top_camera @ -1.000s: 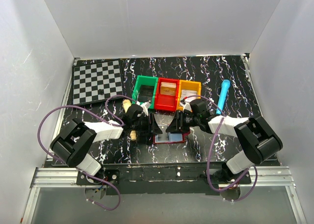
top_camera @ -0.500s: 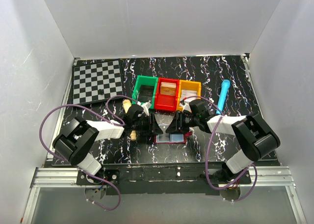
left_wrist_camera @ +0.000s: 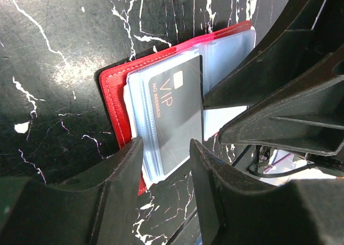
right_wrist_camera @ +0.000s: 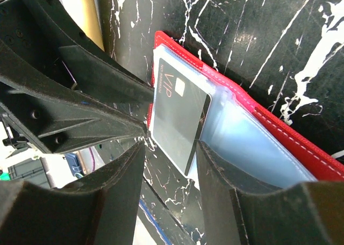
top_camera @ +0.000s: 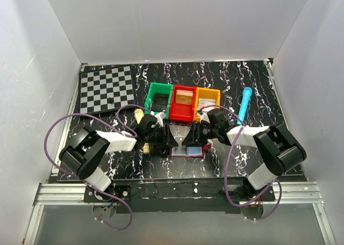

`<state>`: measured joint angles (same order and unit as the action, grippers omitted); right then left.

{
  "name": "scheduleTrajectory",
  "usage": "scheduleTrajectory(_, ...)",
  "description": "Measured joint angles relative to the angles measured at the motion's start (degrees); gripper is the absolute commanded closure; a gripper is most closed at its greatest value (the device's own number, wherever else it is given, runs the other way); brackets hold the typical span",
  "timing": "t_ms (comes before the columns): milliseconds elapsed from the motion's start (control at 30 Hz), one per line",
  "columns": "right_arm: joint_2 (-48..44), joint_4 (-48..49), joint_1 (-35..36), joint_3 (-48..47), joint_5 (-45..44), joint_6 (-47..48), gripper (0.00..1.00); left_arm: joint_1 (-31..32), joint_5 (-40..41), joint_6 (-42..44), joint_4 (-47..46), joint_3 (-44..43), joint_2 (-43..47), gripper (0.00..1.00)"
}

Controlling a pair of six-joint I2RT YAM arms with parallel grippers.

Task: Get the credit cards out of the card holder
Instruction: Remove the credit card from the card holder.

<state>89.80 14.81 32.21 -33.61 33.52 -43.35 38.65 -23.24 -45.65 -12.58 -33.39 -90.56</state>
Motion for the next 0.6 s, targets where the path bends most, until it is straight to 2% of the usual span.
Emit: scheduleTrajectory(600, 1.38, 1.92, -0.02, 0.0, 0.85, -0.92, 0.49, -0.31, -0.17, -0.04, -0.35, 0.0, -0.59, 0.64)
